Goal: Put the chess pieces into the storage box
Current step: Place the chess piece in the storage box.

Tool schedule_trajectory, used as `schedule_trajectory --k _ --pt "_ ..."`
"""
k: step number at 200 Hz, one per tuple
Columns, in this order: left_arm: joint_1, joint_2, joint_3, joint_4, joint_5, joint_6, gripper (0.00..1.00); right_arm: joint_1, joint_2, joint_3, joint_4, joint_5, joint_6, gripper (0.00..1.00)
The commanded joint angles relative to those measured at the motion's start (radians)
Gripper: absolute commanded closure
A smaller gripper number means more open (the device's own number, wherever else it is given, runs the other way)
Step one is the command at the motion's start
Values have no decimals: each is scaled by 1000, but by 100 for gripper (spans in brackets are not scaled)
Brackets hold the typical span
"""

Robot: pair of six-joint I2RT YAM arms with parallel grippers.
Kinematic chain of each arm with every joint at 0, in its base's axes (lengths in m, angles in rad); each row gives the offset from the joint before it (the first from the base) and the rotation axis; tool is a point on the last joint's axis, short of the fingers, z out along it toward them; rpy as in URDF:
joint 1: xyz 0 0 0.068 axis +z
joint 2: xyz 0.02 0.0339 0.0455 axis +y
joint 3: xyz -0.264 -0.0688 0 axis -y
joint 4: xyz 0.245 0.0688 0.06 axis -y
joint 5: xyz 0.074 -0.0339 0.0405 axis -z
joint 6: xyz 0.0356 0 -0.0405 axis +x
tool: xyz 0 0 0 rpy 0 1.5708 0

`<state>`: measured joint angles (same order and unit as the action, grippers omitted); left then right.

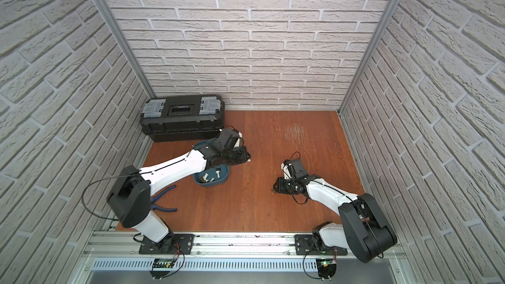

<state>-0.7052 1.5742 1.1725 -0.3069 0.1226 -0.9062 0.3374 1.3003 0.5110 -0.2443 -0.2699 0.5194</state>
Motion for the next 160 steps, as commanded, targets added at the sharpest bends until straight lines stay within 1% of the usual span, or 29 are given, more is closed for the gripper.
schedule_trajectory --k 1,26,45,60,82,108,116,127,140,160 --pt "78 -109 -42 -179 -126 122 96 0 -38 35 -67 44 -16 59" --pt "222 -195 -110 -255 -155 187 94 -1 -35 70 -121 38 -49 59" --pt "311 -204 -141 -291 -159 237 90 4 -29 91 -166 44 -74 59" --pt "353 -189 -155 -291 -145 265 88 8 -34 101 -204 63 -89 59" --pt "376 -147 -155 -278 -127 289 87 13 -56 103 -230 76 -96 59" --pt "377 -92 -146 -252 -96 287 85 17 -83 109 -256 85 -96 59" --pt "377 -83 -147 -246 -87 284 81 18 -86 115 -273 92 -102 59" --pt "376 -81 -153 -237 -86 278 73 21 -86 130 -308 109 -115 59" --pt "377 -87 -162 -229 -87 271 65 24 -82 150 -353 134 -132 58" --pt "375 -103 -163 -234 -87 267 63 25 -70 177 -395 141 -158 58"
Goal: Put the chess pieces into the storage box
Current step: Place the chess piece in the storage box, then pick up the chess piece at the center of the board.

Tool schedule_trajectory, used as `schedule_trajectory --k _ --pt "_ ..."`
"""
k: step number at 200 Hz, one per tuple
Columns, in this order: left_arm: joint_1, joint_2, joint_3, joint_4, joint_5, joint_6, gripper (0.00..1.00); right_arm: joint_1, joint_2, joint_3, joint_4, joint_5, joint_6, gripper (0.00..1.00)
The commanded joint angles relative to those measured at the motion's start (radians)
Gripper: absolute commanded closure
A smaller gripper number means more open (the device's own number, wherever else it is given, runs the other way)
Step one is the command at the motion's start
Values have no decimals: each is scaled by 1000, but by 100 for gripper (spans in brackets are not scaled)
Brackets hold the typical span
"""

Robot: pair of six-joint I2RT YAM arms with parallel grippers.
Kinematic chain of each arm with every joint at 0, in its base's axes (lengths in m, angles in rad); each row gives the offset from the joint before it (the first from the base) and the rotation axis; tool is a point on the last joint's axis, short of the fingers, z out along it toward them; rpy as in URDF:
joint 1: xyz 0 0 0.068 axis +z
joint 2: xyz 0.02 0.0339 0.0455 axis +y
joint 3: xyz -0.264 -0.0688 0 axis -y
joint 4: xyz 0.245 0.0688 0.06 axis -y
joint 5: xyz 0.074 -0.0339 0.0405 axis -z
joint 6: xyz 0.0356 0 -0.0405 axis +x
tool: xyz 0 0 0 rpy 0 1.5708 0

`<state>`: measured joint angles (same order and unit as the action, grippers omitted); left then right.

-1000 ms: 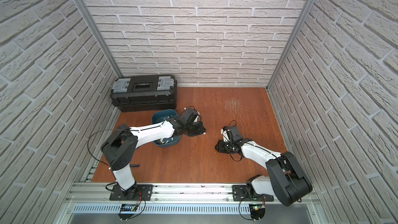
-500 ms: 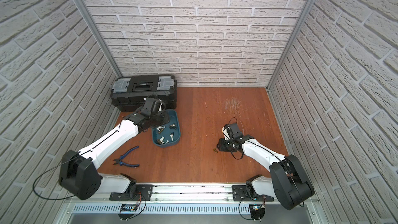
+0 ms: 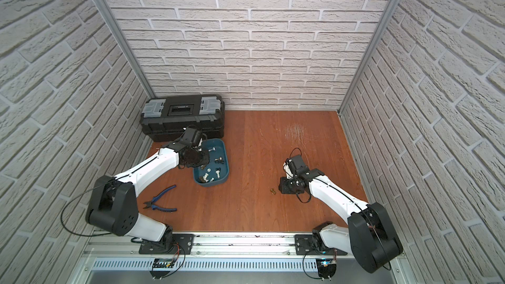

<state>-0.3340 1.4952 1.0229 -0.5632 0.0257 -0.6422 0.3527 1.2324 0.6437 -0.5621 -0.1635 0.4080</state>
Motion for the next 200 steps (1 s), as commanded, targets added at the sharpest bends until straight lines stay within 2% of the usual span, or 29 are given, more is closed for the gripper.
schedule_trajectory --k 1,39,87,128,200 --pt "4 -26 -14 21 10 3 63 9 -1 44 -77 33 -47 58" --pt "3 -80 14 -40 8 5 62 22 30 92 -58 -31 -25 59" --pt "-9 -161 25 -142 27 -1 62 43 39 136 -86 -9 -41 59" --pt "-10 -218 -38 -158 25 -28 62 48 61 183 -143 7 -76 59" --pt "-26 -232 -35 -188 28 -52 63 79 97 172 -131 -3 -75 59"
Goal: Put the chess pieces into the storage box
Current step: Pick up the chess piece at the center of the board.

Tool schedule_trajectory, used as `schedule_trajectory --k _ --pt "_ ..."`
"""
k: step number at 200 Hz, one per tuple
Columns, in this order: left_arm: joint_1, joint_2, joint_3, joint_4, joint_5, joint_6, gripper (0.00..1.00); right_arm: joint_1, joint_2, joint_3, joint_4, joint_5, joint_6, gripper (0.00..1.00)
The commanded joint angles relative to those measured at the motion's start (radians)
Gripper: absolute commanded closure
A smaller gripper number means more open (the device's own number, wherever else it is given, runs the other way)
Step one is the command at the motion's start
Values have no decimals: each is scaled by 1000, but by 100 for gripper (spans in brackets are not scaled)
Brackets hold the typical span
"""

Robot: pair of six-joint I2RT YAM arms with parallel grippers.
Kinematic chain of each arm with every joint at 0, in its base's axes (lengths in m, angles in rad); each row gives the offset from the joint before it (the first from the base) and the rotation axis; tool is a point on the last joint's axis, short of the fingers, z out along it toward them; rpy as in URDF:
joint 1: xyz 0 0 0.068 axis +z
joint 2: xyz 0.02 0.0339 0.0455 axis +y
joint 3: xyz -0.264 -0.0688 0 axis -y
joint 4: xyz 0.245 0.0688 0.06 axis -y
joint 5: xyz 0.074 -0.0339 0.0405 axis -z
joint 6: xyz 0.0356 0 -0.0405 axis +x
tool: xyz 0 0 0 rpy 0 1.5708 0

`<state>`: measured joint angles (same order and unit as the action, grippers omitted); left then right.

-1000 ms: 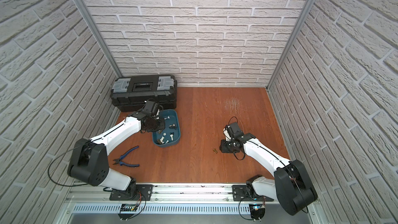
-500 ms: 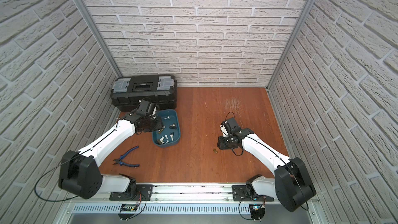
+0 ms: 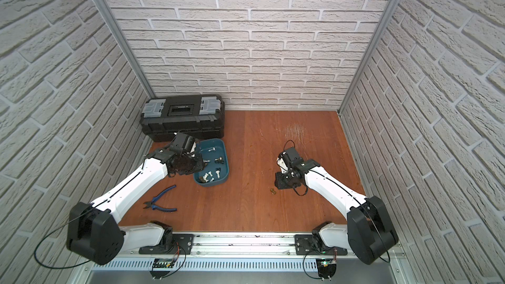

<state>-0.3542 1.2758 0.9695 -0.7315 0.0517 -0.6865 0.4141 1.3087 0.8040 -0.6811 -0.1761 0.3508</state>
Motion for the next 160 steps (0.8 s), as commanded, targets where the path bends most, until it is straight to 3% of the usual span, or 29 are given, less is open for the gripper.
schedule_trajectory --k 1,82,120,160 --pt "-6 -12 20 -20 2 -7 63 18 21 13 -14 11 -20 59" --pt "-21 -9 -18 15 6 -37 63 44 65 -1 -4 42 -36 59" --pt "-58 -15 -9 24 6 -54 63 116 82 -9 32 22 -34 60" --pt "-75 -13 -14 39 -3 -69 63 154 144 -6 83 122 -20 59"
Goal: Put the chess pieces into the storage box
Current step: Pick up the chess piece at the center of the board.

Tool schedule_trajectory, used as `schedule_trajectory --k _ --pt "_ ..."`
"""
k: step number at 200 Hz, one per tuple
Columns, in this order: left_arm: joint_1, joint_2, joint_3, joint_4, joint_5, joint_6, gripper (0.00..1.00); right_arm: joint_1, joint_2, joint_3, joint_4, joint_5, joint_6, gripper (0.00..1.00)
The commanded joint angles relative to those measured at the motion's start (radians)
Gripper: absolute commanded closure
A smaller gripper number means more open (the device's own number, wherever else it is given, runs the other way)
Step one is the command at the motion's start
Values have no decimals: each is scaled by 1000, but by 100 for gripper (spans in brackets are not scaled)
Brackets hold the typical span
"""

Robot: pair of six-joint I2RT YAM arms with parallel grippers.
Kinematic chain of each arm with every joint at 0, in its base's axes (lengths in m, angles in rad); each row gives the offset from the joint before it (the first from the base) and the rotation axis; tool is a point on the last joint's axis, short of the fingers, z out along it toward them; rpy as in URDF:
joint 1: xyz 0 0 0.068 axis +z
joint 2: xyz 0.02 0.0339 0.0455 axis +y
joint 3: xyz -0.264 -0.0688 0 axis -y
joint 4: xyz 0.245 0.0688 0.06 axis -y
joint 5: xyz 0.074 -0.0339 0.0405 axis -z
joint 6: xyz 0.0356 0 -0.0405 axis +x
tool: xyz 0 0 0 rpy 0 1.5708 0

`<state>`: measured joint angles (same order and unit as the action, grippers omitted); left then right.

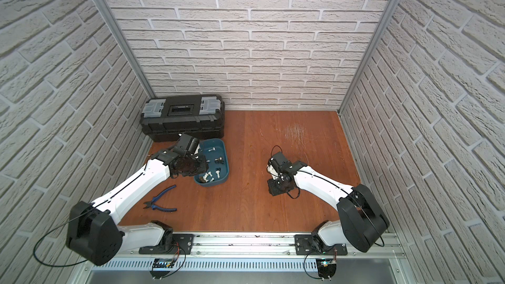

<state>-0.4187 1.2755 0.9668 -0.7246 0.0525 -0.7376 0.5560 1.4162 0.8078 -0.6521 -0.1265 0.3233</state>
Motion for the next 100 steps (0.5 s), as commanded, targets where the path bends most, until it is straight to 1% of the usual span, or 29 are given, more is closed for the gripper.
schedule_trajectory --k 1,20,58,89,100 --pt "-10 -13 -12 33 -3 -19 63 13 39 -9 54 76 9 59" --pt "-22 -20 -17 32 -3 -22 63 14 75 4 53 124 20 59" --pt "-23 -57 -42 22 -16 -21 63 25 128 1 77 127 20 60" --pt "-24 -66 -54 21 -16 -18 62 49 168 5 92 107 25 66" --pt "-22 -65 -51 17 -24 -13 62 58 187 16 90 109 25 71"
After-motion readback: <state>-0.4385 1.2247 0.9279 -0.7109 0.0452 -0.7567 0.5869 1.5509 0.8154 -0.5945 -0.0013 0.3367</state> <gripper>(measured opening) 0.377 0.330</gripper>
